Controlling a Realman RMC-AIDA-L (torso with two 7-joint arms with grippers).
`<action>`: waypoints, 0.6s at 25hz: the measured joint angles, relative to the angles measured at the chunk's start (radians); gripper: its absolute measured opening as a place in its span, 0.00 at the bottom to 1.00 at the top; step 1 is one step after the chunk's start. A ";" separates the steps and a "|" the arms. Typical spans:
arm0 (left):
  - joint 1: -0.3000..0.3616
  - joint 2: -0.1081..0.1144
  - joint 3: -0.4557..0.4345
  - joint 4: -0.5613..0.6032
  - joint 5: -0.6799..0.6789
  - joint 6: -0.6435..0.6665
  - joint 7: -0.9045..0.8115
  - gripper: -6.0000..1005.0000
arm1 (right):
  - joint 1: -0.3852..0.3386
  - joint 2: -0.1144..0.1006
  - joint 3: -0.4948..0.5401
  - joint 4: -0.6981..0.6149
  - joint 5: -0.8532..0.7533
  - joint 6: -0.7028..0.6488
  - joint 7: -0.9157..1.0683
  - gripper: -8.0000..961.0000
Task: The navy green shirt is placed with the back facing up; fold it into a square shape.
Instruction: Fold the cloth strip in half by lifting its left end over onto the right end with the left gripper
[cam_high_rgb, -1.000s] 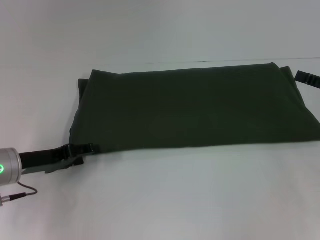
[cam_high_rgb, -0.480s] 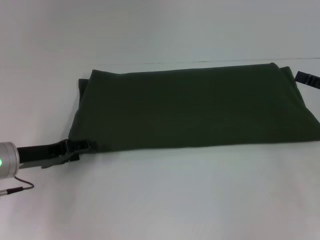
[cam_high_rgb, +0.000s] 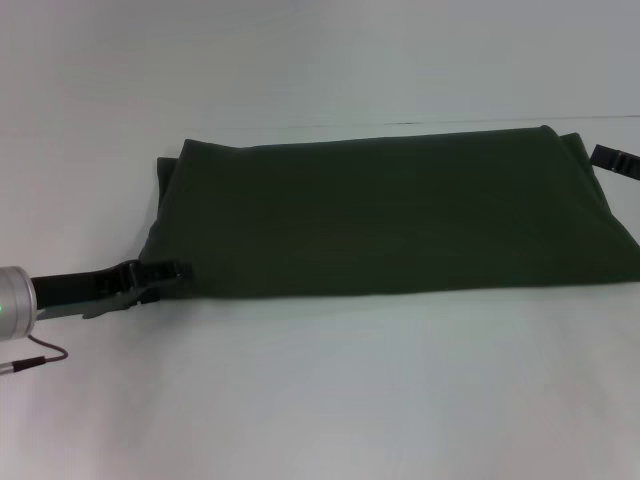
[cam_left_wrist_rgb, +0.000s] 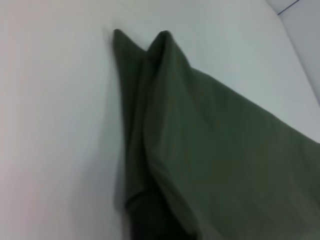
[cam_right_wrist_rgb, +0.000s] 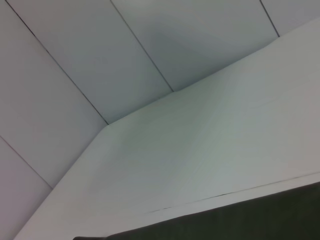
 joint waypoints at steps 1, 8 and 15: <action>-0.001 0.000 0.001 0.000 -0.006 0.003 0.002 0.75 | 0.000 0.000 0.000 0.001 0.000 0.000 0.000 0.80; 0.005 0.000 0.003 0.001 -0.010 0.030 0.005 0.75 | -0.002 -0.002 0.000 0.003 0.000 0.003 -0.001 0.80; 0.009 0.002 0.004 0.021 0.039 0.070 0.000 0.75 | -0.002 -0.004 0.000 0.004 0.000 0.004 -0.002 0.80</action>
